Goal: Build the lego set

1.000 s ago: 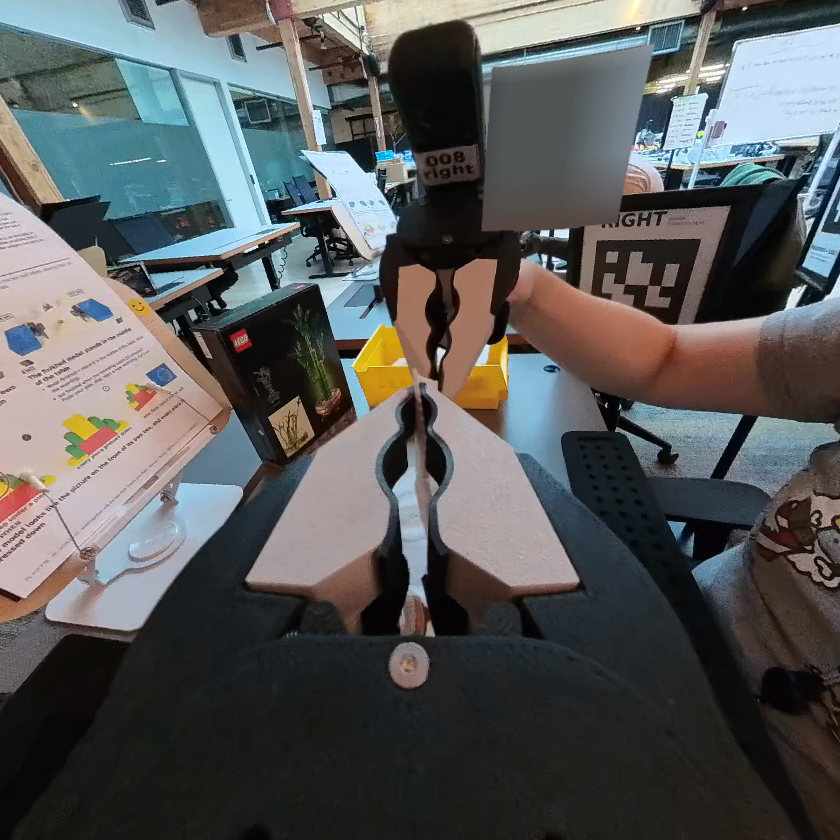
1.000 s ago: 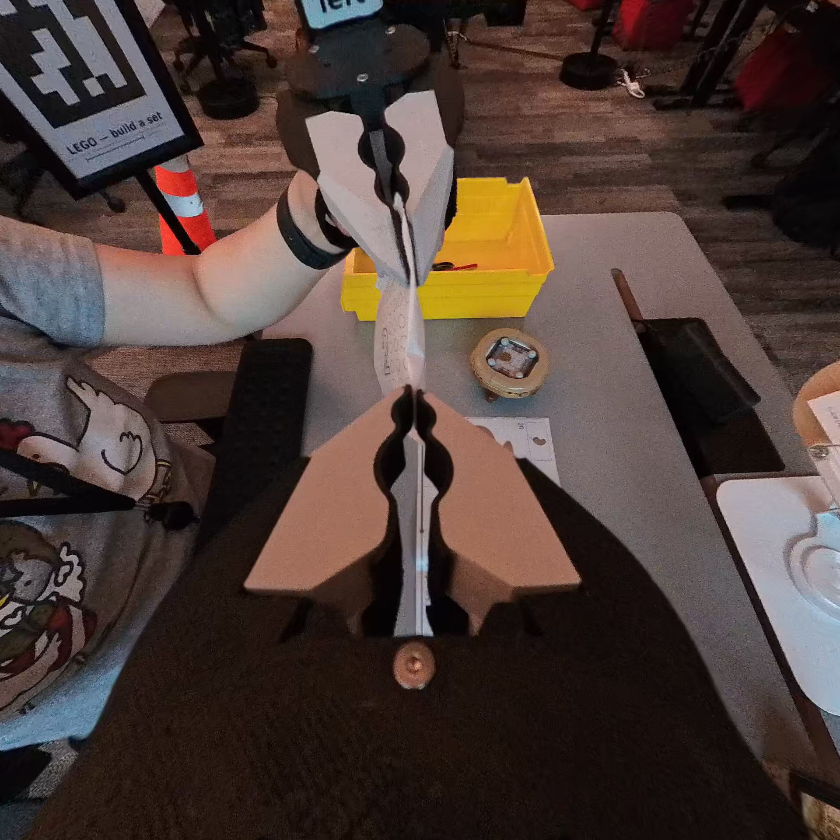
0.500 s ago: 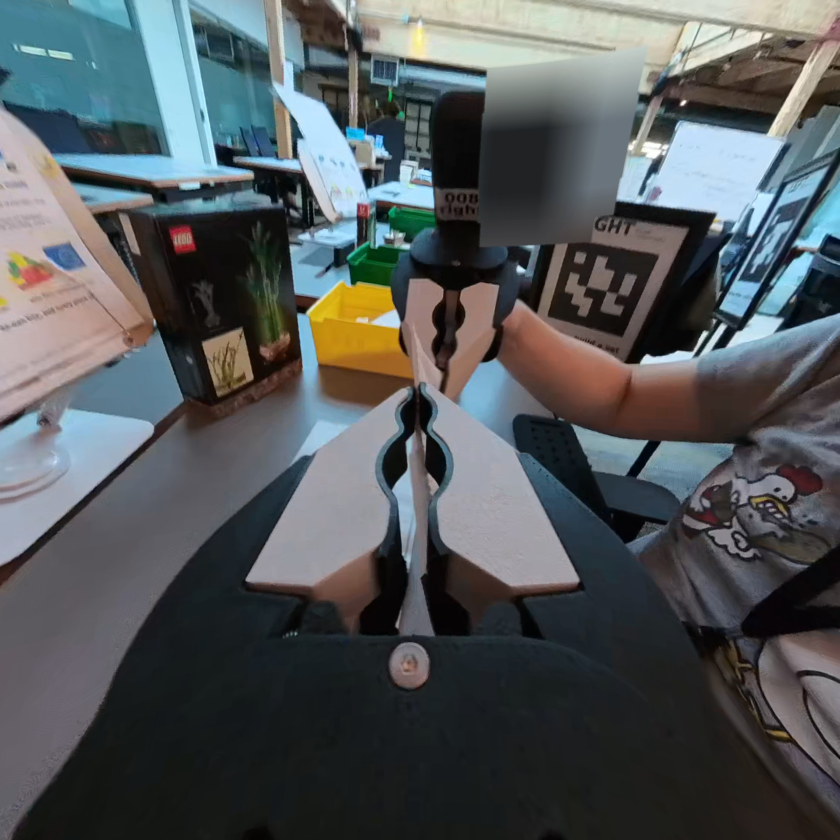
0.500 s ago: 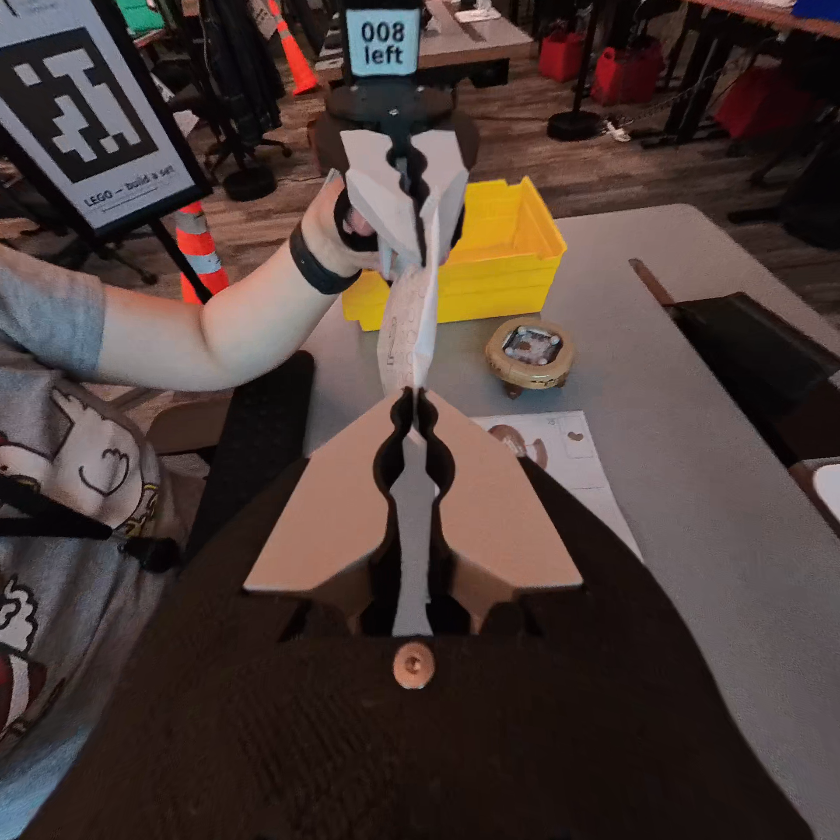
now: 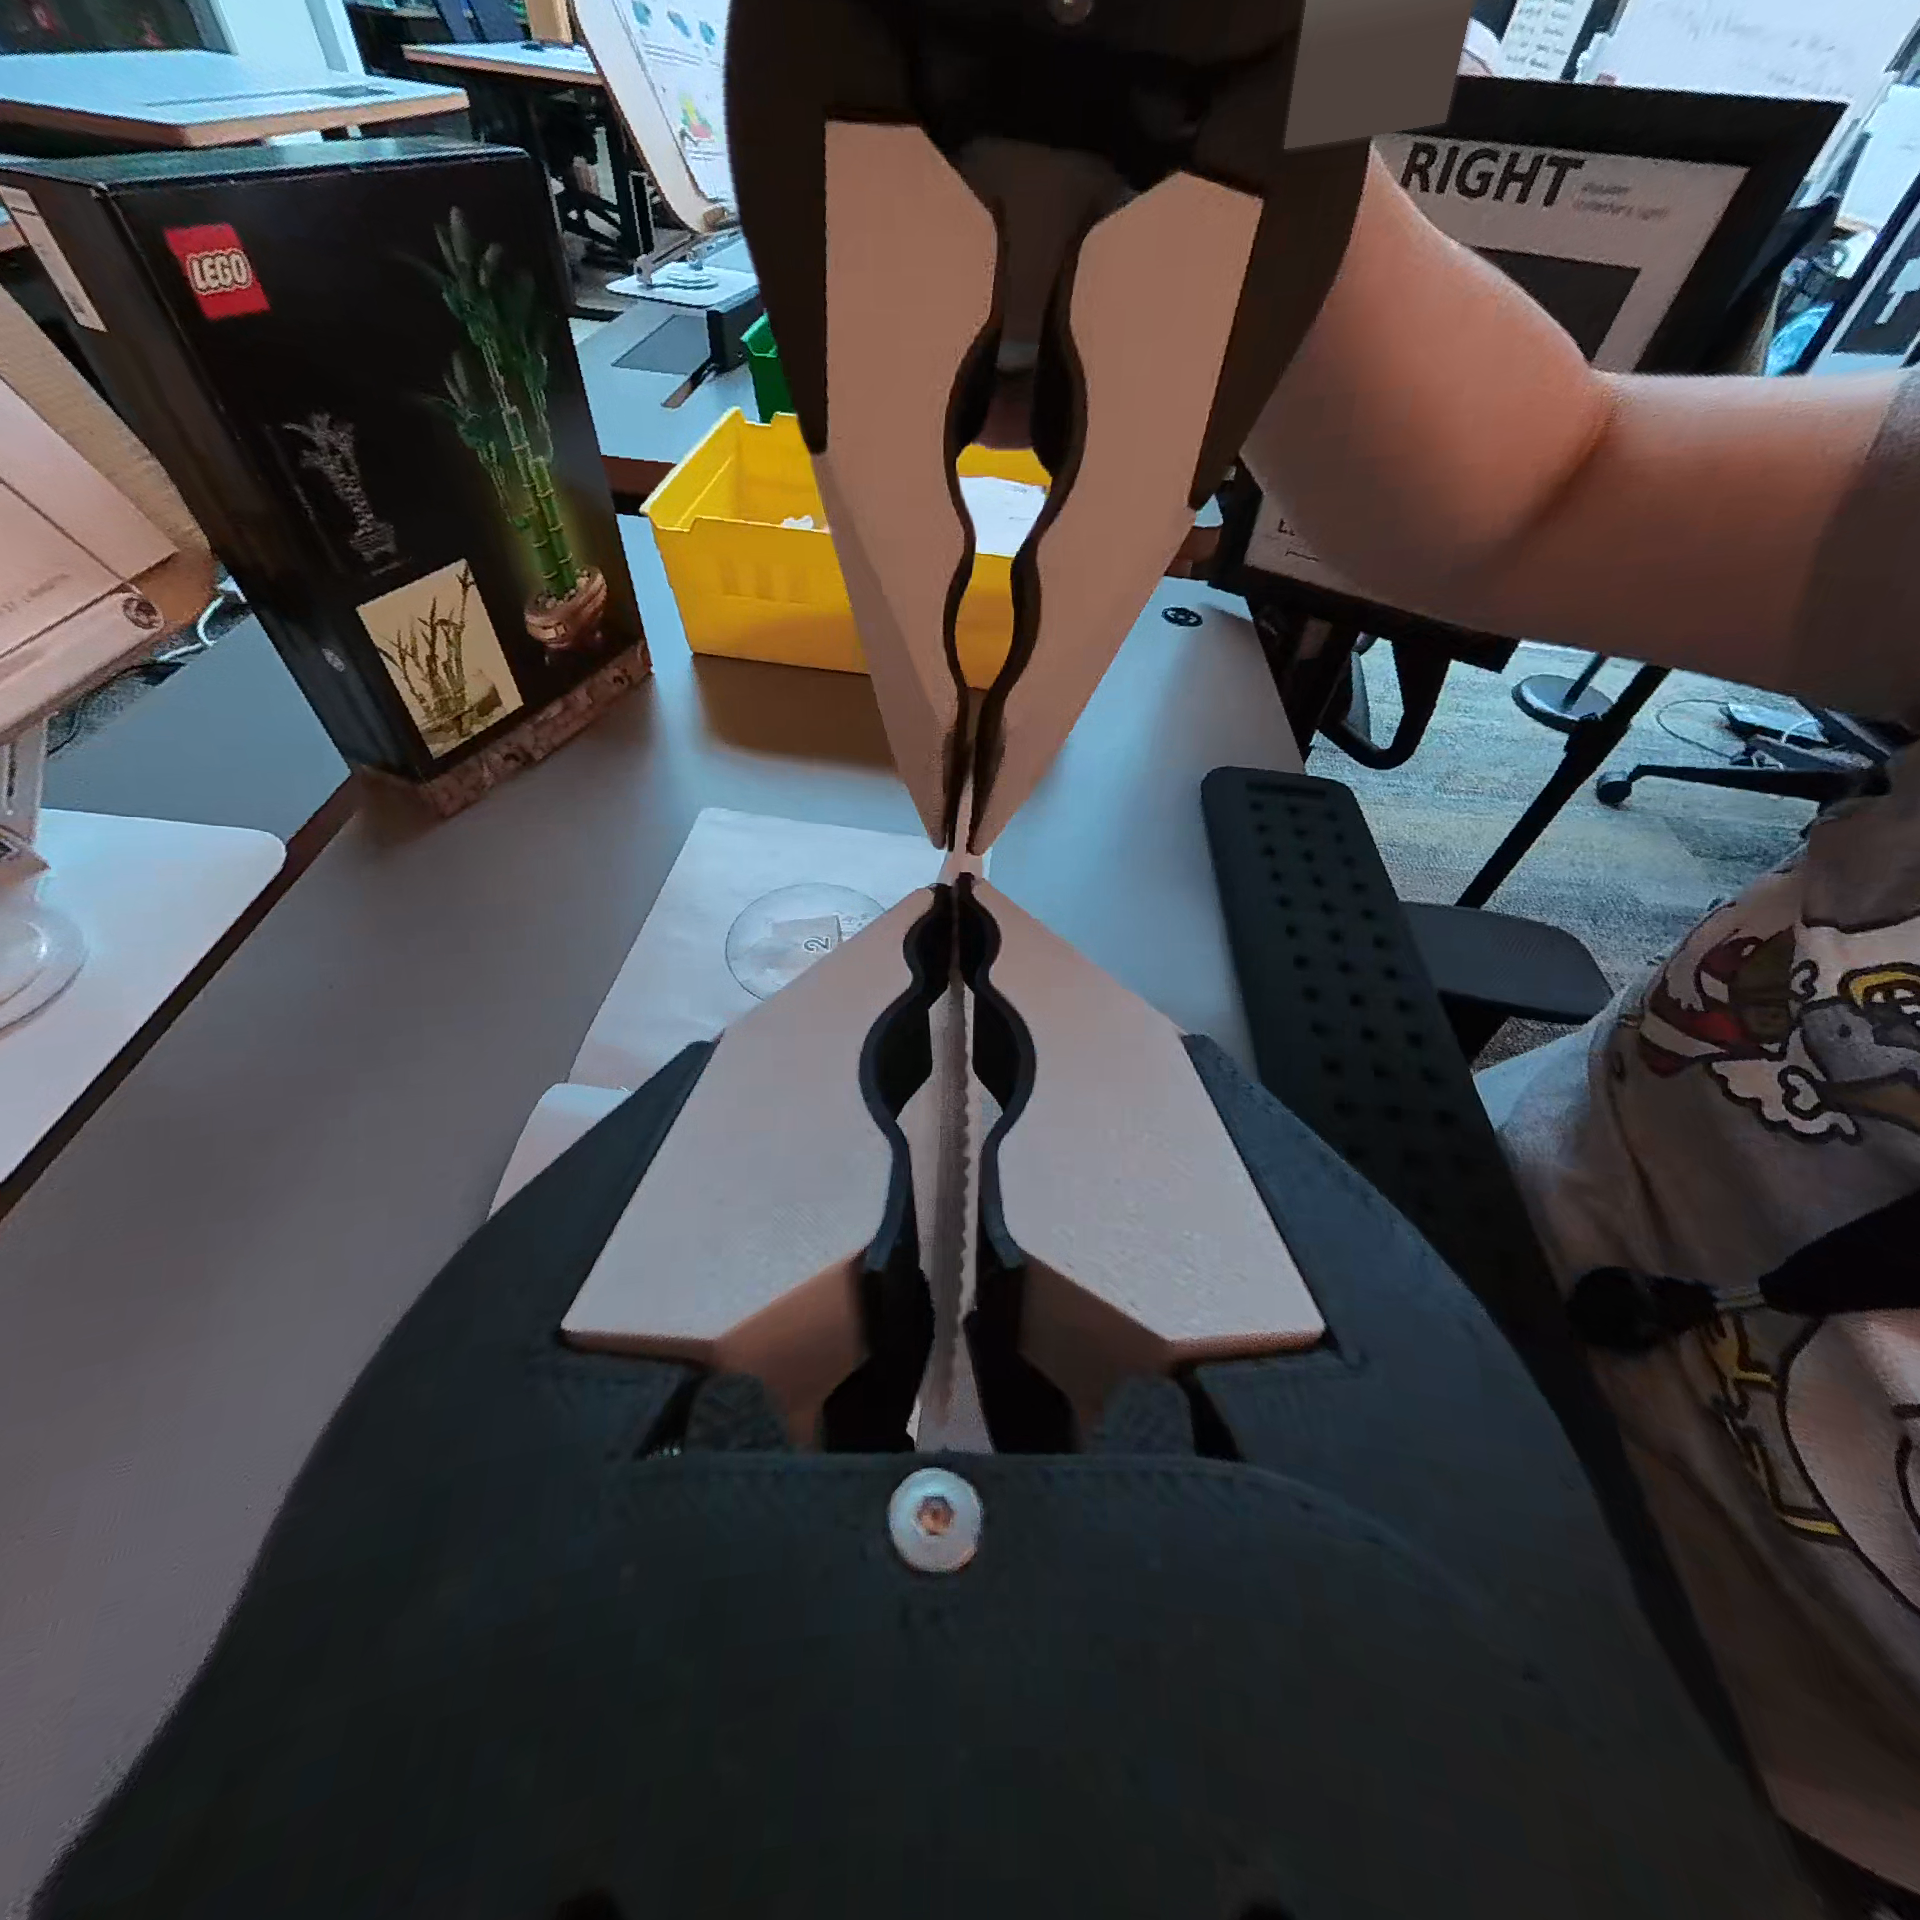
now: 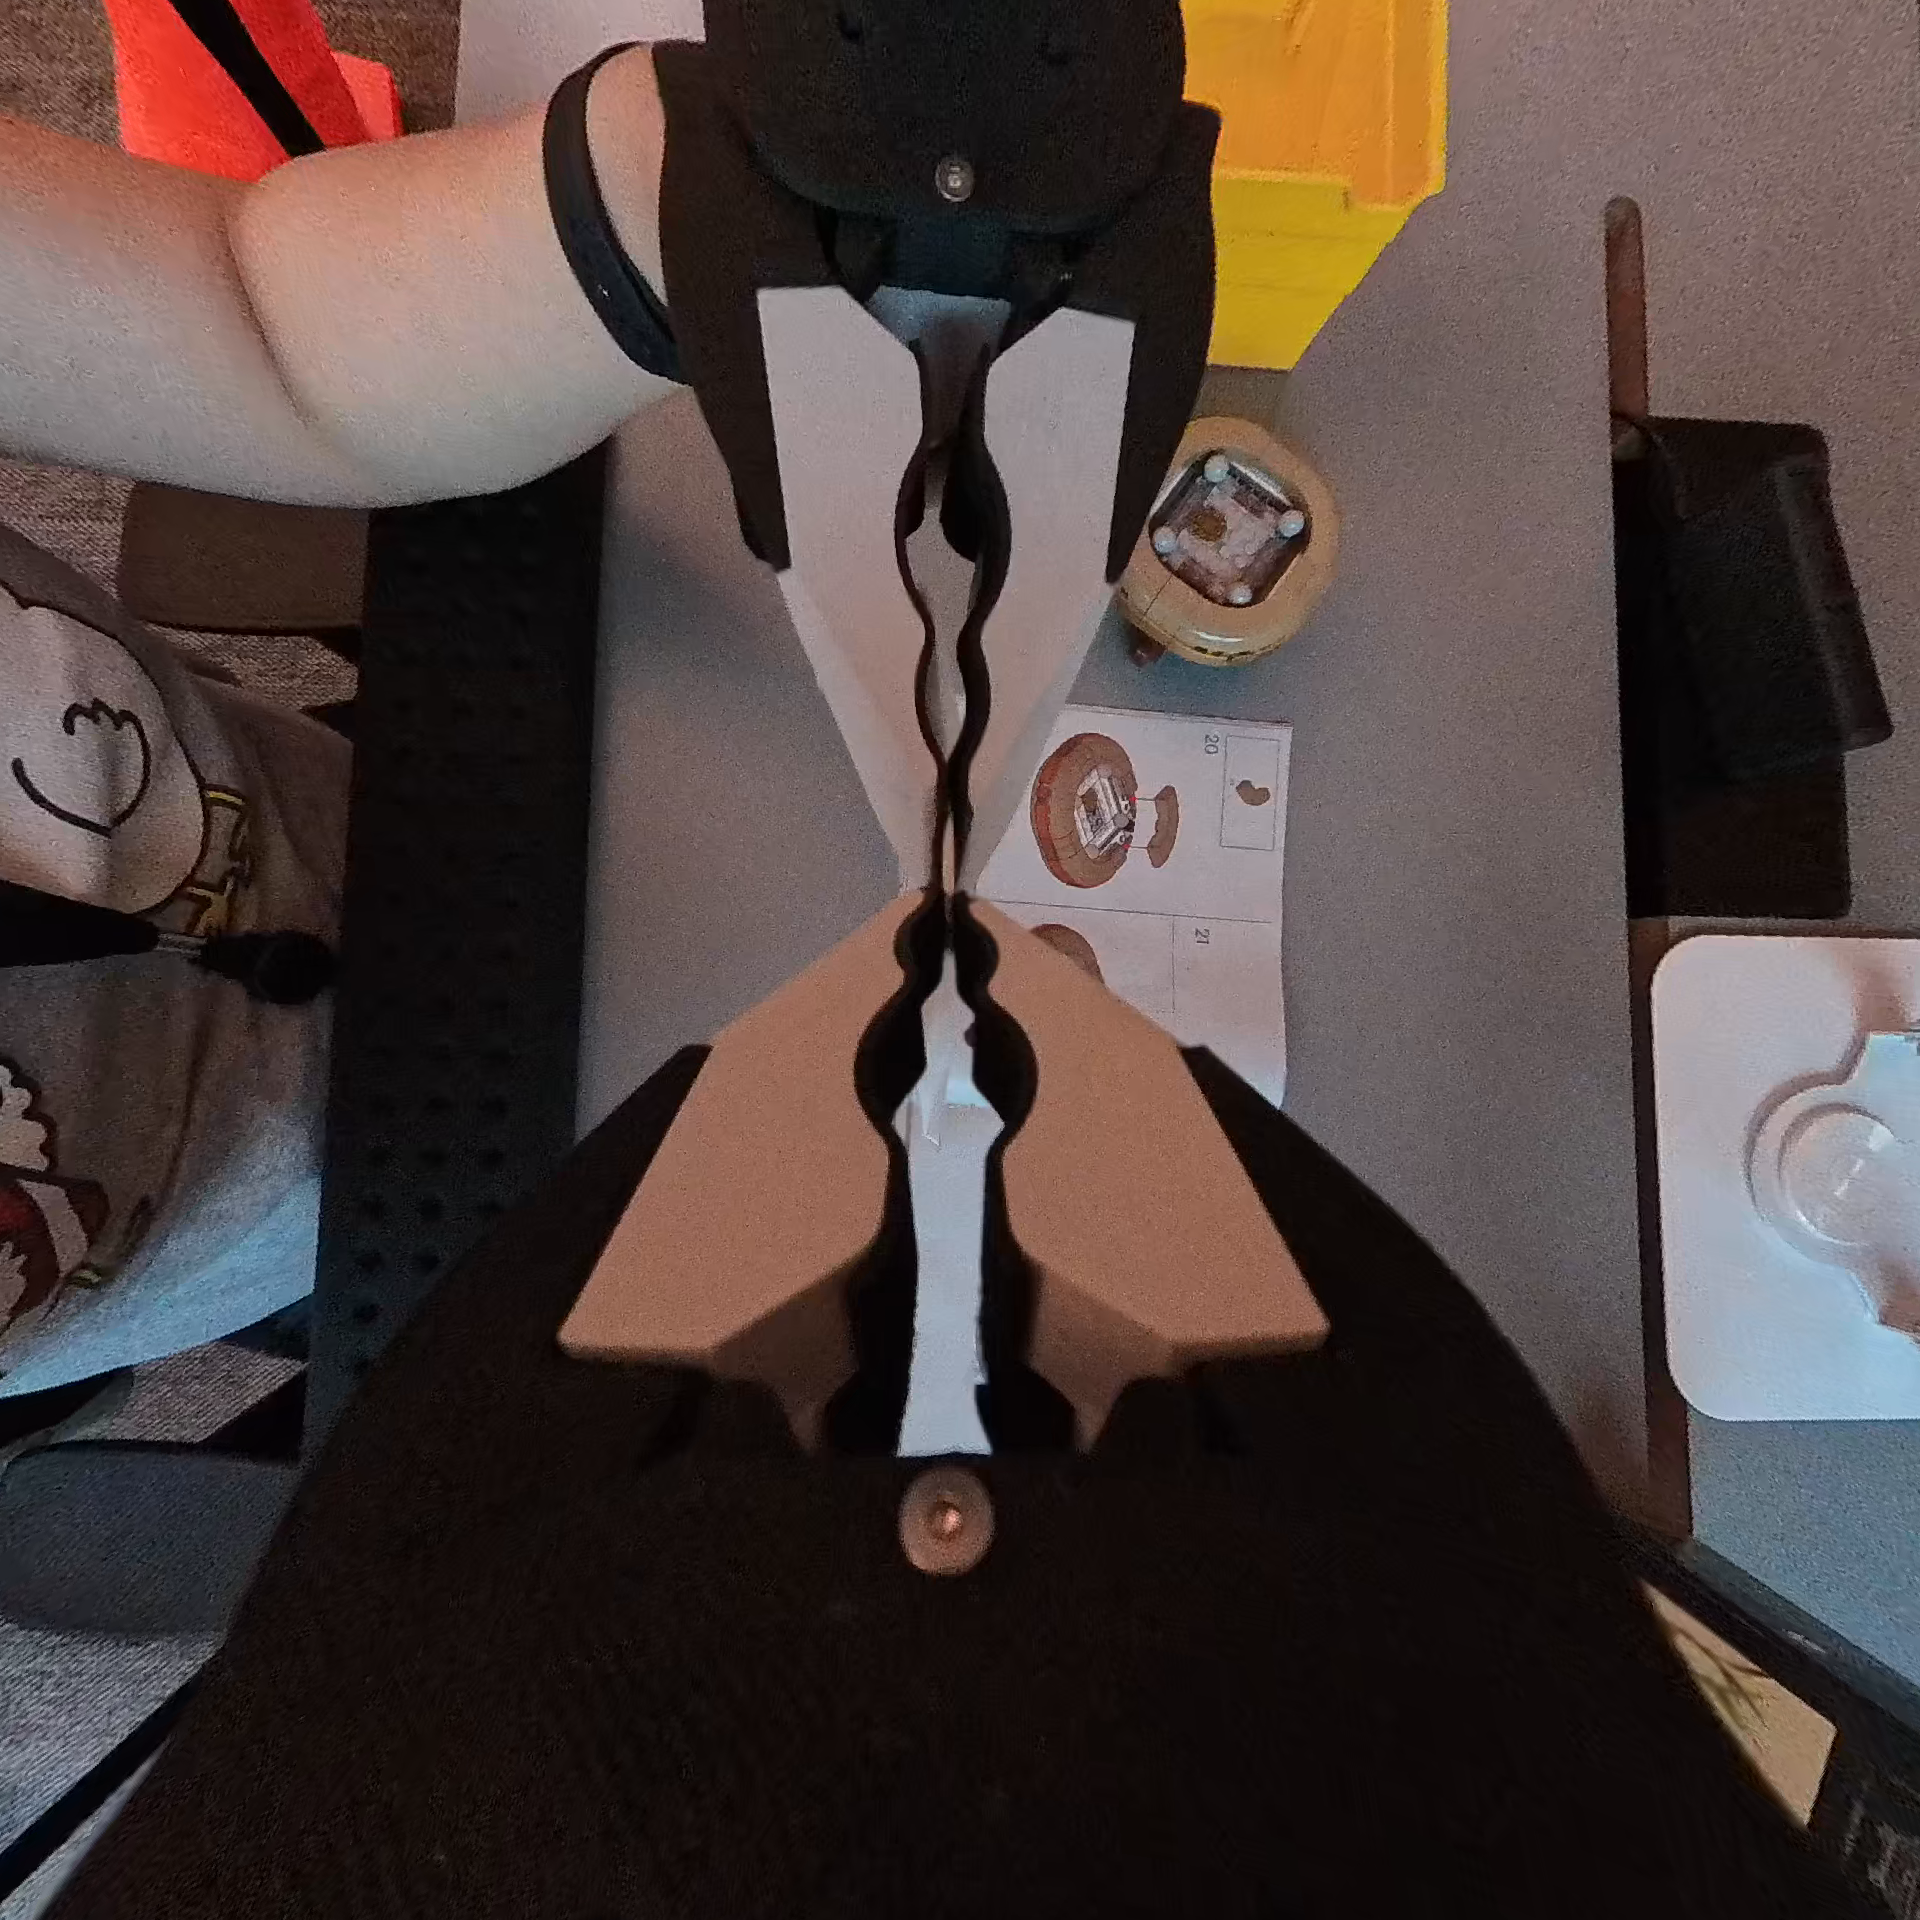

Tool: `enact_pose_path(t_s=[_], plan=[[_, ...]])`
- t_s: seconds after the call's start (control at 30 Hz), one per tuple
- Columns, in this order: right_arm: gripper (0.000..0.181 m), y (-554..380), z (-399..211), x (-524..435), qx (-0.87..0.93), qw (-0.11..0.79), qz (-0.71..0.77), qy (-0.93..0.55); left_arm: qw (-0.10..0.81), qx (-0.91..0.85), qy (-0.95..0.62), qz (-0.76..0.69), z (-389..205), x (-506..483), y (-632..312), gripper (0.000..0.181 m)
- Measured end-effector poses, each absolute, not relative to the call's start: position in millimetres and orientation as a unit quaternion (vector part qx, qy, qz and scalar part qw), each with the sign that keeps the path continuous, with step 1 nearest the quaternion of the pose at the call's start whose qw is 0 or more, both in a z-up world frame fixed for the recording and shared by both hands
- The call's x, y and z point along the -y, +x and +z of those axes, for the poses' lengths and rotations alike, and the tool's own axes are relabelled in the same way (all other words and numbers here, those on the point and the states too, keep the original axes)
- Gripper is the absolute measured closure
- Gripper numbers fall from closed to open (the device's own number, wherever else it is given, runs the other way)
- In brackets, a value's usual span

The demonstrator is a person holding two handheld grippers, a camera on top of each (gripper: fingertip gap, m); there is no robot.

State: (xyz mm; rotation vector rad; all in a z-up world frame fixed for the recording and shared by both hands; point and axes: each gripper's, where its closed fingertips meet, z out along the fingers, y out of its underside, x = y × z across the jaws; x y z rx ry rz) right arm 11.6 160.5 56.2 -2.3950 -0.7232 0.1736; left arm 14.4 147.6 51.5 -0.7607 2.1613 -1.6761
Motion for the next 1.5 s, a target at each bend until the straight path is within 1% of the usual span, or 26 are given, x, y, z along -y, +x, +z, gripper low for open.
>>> enact_pose_path(t_s=[0.03, 0.1, 0.13, 0.23, 0.43, 0.57, 0.77, 0.87, 0.93, 1.07, 1.13, 1.23, 1.3, 1.4, 1.47, 1.5], plan=[[0.181, 11, 57, -162, 0.275, 0.319, 0.063, -0.905, 0.153, -0.753, -0.265, -0.583, 52, -148, 14, 0.181], [0.170, 8, 59, -164, 0.269, 0.332, 0.072, -0.901, 0.152, -0.755, -0.262, -0.581, 52, -148, 13, 0.181], [0.181, 5, 59, -163, 0.267, 0.332, 0.083, -0.901, 0.147, -0.757, -0.257, -0.583, 52, -146, 11, 0.181], [0.181, 6, 59, -163, 0.270, 0.340, 0.076, -0.898, 0.149, -0.759, -0.255, -0.581, 51, -144, 11, 0.181], [0.181, 2, 63, -162, 0.253, 0.362, 0.105, -0.891, 0.156, -0.762, -0.249, -0.577, 53, -143, 8, 0.181], [0.181, 3, 59, -162, 0.249, 0.362, 0.104, -0.893, 0.160, -0.770, -0.251, -0.565, 49, -143, 9, 0.181], [0.179, 2, 56, -161, 0.242, 0.373, 0.116, -0.888, 0.149, -0.775, -0.248, -0.561, 45, -141, 7, 0.181], [0.181, -4, 60, -161, 0.229, 0.428, 0.150, -0.861, 0.138, -0.782, -0.243, -0.557, 41, -139, 3, 0.181], [0.181, -4, 53, -156, 0.217, 0.444, 0.170, -0.853, 0.133, -0.792, -0.238, -0.546, 33, -135, 3, 0.181], [0.181, 8, 26, -151, 0.204, 0.459, 0.147, -0.852, 0.115, -0.807, -0.255, -0.520, 6, -130, 13, 0.181], [0.181, 11, 17, -149, 0.198, 0.456, 0.157, -0.853, 0.090, -0.803, -0.262, -0.527, -3, -127, 16, 0.181], [0.181, 14, 4, -146, 0.190, 0.411, 0.175, -0.874, 0.070, -0.808, -0.262, -0.522, -16, -124, 18, 0.181], [0.181, 17, -2, -146, 0.199, 0.416, 0.154, -0.874, 0.080, -0.813, -0.258, -0.516, -21, -124, 21, 0.181], [0.181, 20, -2, -147, 0.186, 0.432, 0.172, -0.866, 0.070, -0.807, -0.266, -0.522, -22, -124, 23, 0.181], [0.168, 25, -2, -149, 0.180, 0.443, 0.165, -0.862, 0.062, -0.805, -0.266, -0.527, -21, -124, 21, 0.181], [0.172, 23, -2, -147, 0.184, 0.443, 0.174, -0.860, 0.065, -0.804, -0.269, -0.526, -22, -124, 22, 0.181]])
